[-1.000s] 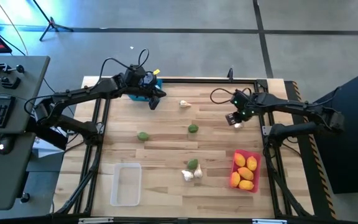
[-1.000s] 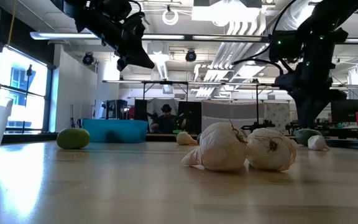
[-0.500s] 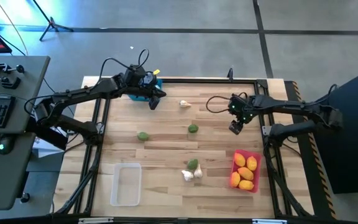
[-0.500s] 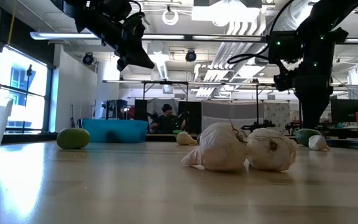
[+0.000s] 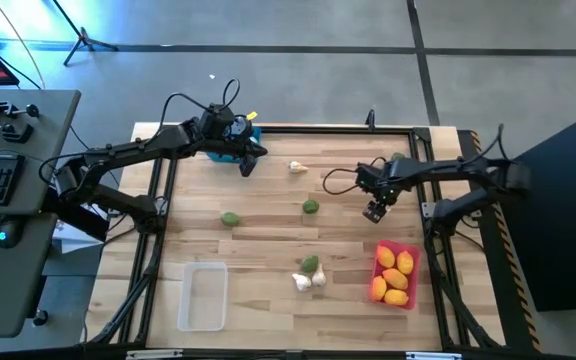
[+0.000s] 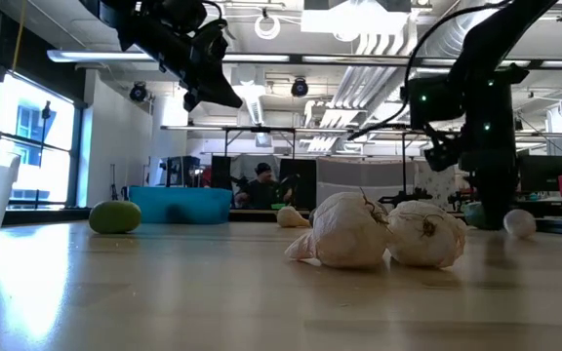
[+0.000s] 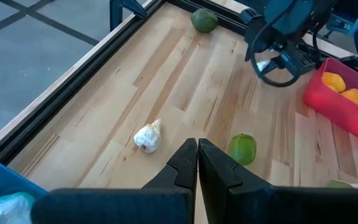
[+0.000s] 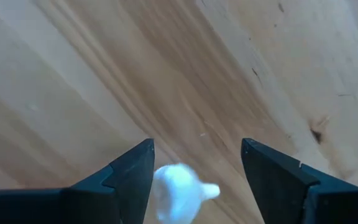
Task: Sort produce into baskets
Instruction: Put the garlic into the blue bin
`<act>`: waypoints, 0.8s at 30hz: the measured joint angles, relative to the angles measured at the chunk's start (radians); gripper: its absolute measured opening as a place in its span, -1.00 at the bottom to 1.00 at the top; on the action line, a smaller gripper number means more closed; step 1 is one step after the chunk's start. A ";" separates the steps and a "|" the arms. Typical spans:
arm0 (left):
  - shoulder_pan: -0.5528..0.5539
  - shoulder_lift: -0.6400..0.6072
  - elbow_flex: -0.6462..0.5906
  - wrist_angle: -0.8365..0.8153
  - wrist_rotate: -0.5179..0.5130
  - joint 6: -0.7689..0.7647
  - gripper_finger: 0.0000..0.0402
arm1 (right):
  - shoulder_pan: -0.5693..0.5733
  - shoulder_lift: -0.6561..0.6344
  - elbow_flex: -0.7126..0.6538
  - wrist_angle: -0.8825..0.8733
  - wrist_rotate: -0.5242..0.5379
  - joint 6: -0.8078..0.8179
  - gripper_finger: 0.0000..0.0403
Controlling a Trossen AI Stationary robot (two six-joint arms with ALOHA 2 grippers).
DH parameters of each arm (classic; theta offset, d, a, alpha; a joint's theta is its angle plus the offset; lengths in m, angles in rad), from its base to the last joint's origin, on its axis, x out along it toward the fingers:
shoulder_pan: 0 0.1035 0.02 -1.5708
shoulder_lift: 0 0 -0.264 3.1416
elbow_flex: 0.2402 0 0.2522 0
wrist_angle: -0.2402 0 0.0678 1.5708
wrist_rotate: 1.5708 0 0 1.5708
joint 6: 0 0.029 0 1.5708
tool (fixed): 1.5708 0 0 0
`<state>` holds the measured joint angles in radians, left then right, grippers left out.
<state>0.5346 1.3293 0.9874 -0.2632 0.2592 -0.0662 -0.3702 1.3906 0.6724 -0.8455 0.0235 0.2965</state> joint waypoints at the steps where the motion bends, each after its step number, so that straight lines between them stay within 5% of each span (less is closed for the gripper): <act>1: 0.000 0.000 0.000 -0.001 0.000 0.000 -1.00 | 0.000 0.012 0.000 0.000 0.000 0.001 0.14; 16: 0.000 0.000 0.000 -0.002 0.000 0.008 -1.00 | 0.000 0.045 0.003 0.003 -0.060 0.065 -0.53; 24: 0.000 0.000 0.000 -0.002 0.000 0.018 -1.00 | 0.000 0.044 0.123 -0.143 -0.061 0.031 -0.40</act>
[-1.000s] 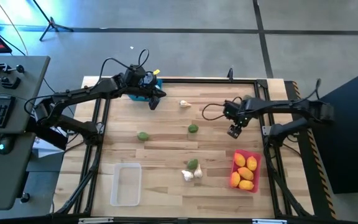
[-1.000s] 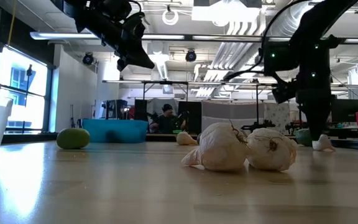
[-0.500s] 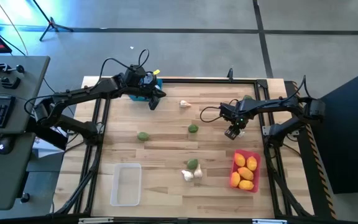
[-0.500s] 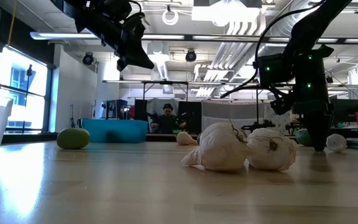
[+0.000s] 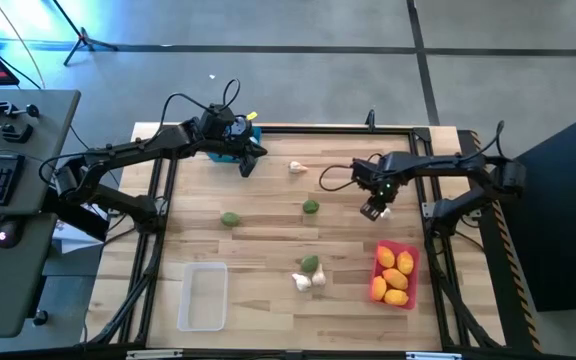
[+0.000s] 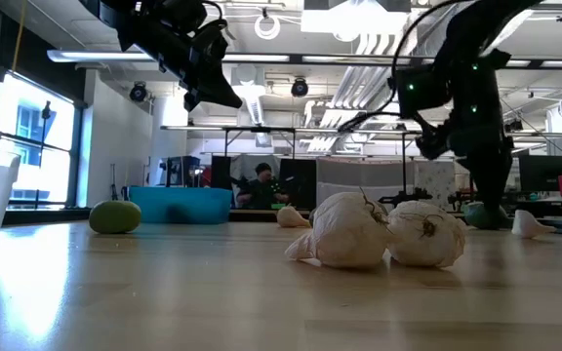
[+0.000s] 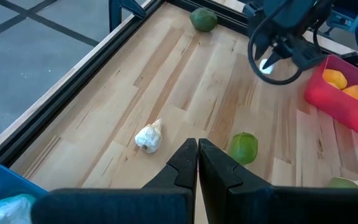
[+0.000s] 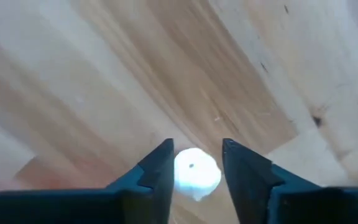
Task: Sort produce into baskets
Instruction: Put the garlic into the blue bin
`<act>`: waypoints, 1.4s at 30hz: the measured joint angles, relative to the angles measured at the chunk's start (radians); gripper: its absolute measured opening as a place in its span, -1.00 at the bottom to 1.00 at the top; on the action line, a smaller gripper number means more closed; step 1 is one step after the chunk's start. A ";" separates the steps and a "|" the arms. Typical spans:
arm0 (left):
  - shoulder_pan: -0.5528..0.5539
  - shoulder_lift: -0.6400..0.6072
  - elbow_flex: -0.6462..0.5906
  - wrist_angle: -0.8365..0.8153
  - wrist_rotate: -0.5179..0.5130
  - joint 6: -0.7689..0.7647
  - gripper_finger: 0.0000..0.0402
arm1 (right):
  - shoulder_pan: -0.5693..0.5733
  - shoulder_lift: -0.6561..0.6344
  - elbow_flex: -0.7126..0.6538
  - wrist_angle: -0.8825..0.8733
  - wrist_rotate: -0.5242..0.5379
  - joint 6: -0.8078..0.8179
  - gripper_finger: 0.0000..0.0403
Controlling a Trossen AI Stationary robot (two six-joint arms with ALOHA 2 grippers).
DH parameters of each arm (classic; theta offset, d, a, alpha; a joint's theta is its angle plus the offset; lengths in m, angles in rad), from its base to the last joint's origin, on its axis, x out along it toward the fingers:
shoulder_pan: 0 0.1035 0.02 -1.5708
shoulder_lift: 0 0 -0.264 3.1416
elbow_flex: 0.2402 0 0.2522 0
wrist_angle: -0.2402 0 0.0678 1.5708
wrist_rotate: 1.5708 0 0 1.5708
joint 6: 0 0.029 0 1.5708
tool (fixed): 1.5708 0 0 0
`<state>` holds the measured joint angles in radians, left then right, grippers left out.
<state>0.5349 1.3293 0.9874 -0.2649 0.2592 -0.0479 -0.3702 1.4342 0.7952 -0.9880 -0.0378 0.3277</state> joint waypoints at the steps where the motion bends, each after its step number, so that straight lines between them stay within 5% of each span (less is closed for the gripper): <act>1: 0.000 0.000 0.000 0.000 0.000 0.000 -1.00 | 0.000 0.000 0.018 -0.023 -0.008 -0.022 -0.35; 11: 0.000 0.000 0.000 0.000 0.000 0.016 -1.00 | 0.000 0.000 -0.002 -0.138 -0.077 0.005 0.22; 22: 0.000 0.000 0.000 0.000 0.000 0.026 -1.00 | 0.000 0.000 -0.079 -0.006 -0.088 0.119 0.27; 27: 0.000 0.000 0.000 -0.006 0.000 0.056 -1.00 | 0.000 0.000 -0.079 0.034 -0.095 0.128 0.09; 37: 0.007 0.000 0.000 0.011 0.004 0.059 -1.00 | 0.000 0.000 -0.071 0.056 -0.095 0.112 -0.72; 42: 0.004 0.000 0.000 0.061 0.091 0.018 -1.00 | 0.000 0.000 -0.015 0.092 -0.094 0.108 -0.98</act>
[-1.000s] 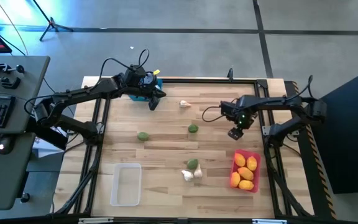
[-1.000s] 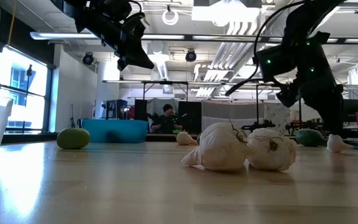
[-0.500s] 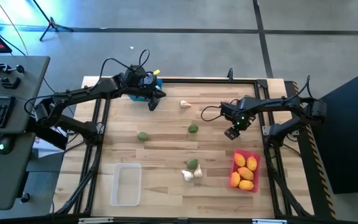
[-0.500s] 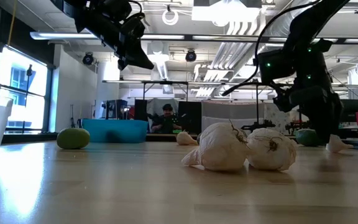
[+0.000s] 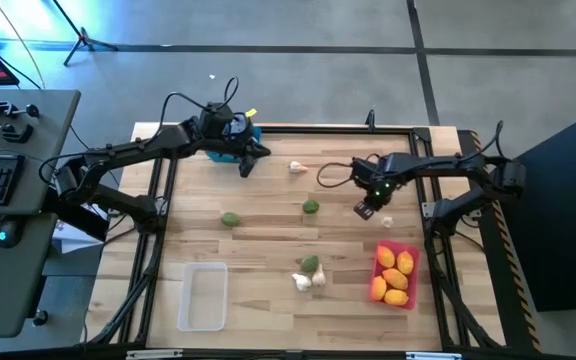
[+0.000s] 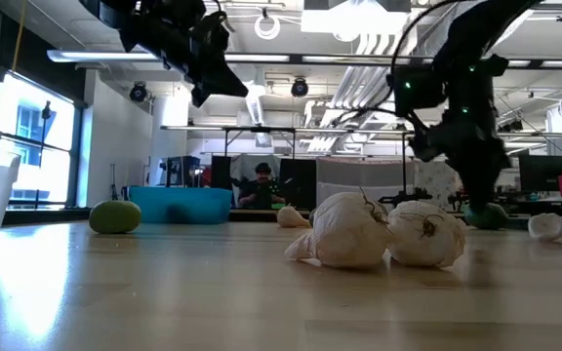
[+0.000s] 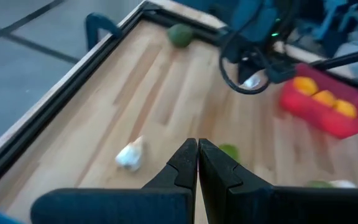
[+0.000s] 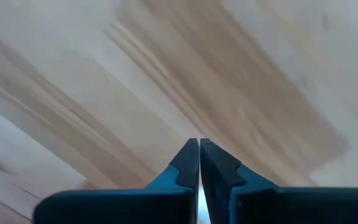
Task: Sort produce into baskets
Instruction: Put the garlic into the blue bin
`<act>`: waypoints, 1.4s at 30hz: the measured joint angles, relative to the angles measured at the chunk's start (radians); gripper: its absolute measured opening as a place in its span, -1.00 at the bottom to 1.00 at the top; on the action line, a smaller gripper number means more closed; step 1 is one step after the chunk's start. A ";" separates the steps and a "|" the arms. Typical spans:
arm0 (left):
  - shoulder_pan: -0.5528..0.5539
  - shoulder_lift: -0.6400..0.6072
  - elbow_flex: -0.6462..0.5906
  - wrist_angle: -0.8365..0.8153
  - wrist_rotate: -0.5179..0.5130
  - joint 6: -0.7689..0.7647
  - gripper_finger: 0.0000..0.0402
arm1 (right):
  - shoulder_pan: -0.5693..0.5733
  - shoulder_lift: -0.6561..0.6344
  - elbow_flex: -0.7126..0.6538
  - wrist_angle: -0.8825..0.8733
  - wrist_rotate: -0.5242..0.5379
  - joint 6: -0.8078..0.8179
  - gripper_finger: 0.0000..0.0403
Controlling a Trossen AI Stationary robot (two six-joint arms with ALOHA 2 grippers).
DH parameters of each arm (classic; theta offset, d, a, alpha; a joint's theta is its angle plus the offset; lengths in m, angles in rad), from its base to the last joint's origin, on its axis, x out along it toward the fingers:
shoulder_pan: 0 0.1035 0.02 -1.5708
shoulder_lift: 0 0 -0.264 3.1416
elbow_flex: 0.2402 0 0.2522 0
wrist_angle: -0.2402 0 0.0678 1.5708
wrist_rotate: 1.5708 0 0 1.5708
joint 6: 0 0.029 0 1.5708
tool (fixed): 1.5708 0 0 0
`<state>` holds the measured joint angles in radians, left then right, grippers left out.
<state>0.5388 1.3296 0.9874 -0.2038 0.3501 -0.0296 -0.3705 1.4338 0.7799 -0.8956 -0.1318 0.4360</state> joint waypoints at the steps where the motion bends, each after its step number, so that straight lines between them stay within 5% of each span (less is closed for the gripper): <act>1: -0.003 0.000 0.000 0.007 0.014 -0.009 -1.00 | 0.000 0.000 0.015 0.012 0.000 -0.005 -0.97; 9: -0.025 0.000 0.000 0.028 0.034 -0.019 -1.00 | 0.000 0.000 0.140 0.139 -0.022 -0.002 -0.98; 19: -0.050 0.000 0.000 0.025 0.030 -0.019 -1.00 | 0.000 -0.002 0.258 0.071 -0.033 0.168 -0.96; 34: -0.052 0.000 0.000 0.025 0.028 -0.022 -1.00 | 0.094 -0.002 0.203 -0.244 0.042 0.608 -0.08; 42: -0.052 0.000 0.000 0.026 0.027 -0.017 -1.00 | 0.099 -0.001 0.089 -0.243 0.038 0.450 0.02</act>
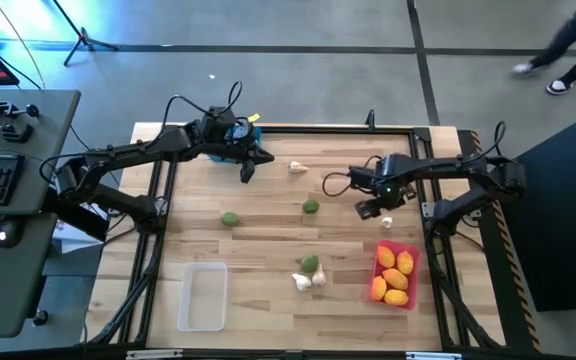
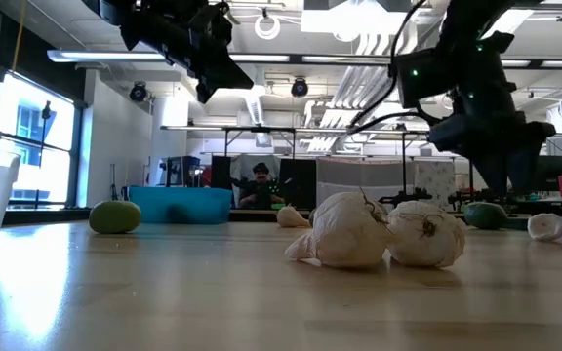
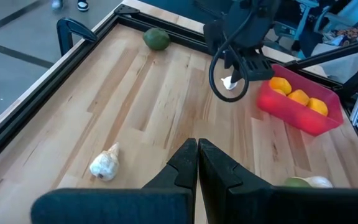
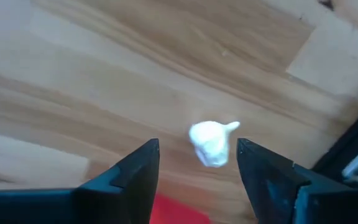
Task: Sort produce into baskets
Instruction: Put the garlic into the blue bin
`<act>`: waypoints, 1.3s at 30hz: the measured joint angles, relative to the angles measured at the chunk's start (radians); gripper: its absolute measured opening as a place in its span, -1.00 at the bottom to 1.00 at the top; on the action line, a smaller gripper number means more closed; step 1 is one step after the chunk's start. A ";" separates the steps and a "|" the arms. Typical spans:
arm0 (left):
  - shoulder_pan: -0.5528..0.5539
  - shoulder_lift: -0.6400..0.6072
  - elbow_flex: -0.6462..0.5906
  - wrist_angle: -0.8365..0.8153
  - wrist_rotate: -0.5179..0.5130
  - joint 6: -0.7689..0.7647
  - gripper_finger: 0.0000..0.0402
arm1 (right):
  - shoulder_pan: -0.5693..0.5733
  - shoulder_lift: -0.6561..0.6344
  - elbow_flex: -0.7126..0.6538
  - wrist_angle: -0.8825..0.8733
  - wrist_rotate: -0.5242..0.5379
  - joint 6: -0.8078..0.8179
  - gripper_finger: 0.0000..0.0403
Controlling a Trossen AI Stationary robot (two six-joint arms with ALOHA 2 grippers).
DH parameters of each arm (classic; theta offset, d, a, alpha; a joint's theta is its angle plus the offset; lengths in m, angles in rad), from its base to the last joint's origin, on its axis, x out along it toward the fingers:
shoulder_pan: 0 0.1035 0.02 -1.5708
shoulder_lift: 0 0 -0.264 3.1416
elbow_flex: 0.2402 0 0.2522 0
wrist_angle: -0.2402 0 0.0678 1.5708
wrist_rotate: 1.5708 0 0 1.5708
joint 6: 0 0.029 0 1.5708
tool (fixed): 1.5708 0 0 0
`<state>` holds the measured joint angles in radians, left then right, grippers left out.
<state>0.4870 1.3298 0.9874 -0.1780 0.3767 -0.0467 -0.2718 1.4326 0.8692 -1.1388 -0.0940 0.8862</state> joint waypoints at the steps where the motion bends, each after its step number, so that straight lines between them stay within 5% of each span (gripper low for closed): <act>1: 0.000 0.002 0.000 0.000 0.000 0.004 -1.00 | 0.000 0.000 -0.007 -0.003 0.000 -0.029 0.02; 18: -0.016 0.009 0.000 -0.006 -0.005 -0.004 -1.00 | 0.000 0.000 -0.180 0.141 -0.052 -0.144 -0.31; 31: -0.005 -0.011 0.000 0.027 -0.005 0.005 -1.00 | 0.013 -0.002 -0.025 0.162 -0.009 -0.200 -0.84; 39: 0.012 -0.016 -0.058 0.182 0.000 -0.018 -1.00 | 0.031 -0.002 0.065 0.591 0.015 -0.235 -0.84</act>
<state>0.4992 1.3138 0.9291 0.0036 0.3762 -0.0651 -0.2409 1.4303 0.9346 -0.5478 -0.0788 0.6517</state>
